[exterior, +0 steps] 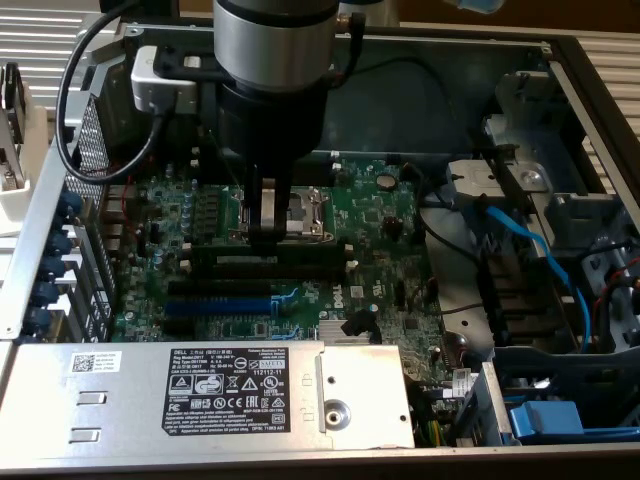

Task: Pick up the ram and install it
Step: 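Insert the ram into the slot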

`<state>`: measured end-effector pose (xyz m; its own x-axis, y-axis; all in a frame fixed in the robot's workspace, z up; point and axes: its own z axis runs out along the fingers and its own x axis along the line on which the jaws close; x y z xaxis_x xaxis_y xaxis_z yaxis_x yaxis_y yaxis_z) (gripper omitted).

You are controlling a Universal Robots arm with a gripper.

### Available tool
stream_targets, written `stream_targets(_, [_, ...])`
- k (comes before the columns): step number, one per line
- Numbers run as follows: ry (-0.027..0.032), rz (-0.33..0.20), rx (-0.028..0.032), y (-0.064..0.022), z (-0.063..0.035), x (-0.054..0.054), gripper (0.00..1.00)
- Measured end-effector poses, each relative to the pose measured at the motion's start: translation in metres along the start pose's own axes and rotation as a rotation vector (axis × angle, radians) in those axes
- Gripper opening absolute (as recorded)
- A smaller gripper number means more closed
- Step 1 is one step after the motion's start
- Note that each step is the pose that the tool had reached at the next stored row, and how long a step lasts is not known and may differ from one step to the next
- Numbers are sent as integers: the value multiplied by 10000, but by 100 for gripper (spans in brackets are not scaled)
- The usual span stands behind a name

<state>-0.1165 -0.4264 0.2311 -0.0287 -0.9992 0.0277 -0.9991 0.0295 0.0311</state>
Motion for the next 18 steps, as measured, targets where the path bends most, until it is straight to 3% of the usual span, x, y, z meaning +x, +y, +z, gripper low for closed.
stream_targets(18, [-4,0,0,-1,20,-1,12])
